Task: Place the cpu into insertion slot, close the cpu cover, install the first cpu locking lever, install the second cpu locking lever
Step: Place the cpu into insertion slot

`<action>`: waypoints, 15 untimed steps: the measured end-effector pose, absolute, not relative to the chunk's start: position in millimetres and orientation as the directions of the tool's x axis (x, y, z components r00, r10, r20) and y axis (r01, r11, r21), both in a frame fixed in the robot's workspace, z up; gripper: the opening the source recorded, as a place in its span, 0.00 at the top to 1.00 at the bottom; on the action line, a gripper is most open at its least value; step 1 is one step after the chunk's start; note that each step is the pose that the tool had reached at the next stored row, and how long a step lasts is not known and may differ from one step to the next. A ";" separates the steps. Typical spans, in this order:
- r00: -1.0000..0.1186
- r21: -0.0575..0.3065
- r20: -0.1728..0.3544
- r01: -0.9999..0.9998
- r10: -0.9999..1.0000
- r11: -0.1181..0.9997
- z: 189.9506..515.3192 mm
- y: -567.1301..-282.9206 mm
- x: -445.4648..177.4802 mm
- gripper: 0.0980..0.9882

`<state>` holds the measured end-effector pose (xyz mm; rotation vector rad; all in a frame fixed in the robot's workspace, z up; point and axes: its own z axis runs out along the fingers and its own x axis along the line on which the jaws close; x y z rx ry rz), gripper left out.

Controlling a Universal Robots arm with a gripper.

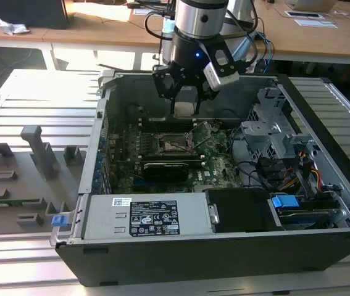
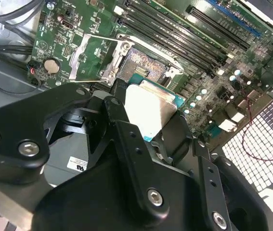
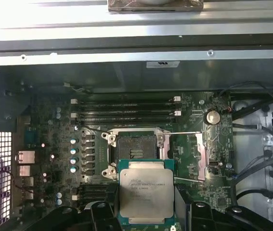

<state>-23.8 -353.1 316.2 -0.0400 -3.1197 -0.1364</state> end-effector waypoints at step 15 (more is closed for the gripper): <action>-0.999 0.087 0.020 0.026 0.025 0.996 293.0 -353.1 -23.7 0.50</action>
